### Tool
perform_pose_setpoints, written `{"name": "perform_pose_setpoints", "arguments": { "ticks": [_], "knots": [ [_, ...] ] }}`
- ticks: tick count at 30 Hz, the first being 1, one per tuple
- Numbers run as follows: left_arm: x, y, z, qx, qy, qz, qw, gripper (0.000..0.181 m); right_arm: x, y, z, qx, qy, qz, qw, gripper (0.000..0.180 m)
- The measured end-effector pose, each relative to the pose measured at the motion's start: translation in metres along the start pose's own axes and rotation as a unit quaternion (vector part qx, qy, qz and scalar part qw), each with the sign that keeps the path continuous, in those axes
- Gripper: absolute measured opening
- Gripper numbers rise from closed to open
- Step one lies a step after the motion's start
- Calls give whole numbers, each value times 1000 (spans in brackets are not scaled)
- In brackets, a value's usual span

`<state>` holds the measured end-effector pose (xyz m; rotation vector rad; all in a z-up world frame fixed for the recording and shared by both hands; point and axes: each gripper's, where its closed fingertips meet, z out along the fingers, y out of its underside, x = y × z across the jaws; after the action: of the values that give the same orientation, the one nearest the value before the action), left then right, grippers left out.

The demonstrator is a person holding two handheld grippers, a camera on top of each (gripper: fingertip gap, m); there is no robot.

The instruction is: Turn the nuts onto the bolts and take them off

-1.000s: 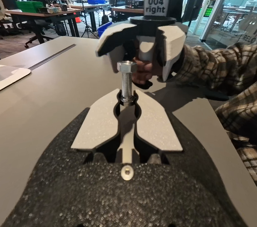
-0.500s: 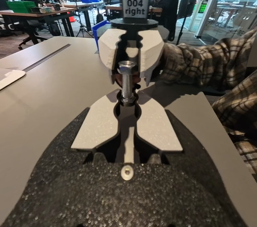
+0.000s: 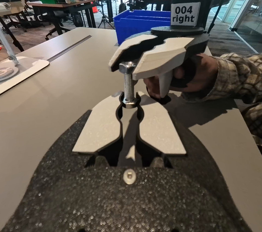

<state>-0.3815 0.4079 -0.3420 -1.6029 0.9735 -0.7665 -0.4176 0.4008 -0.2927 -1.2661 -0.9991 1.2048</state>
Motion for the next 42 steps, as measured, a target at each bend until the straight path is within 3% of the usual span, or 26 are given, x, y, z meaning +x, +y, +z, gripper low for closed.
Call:
{"name": "perform_pose_setpoints", "arguments": {
  "ticks": [8, 15, 18, 42],
  "knots": [
    [6, -2, 1, 5, 21, 1, 1000, 15, -4, 3, 2, -15, -19, -7, 1000, 21],
    [14, -6, 0, 23, 72, -39, 996, 15, -5, -5, -2, 7, -42, -35, 998, 60],
    [17, -5, 1, 27, 96, -71, 992, 15, -14, -5, 0, 1, -80, -42, 996, 65],
    [14, -11, -4, 41, 108, -96, 989, 15, -22, -6, -4, -7, -90, -60, 994, 65]
  ]
}}
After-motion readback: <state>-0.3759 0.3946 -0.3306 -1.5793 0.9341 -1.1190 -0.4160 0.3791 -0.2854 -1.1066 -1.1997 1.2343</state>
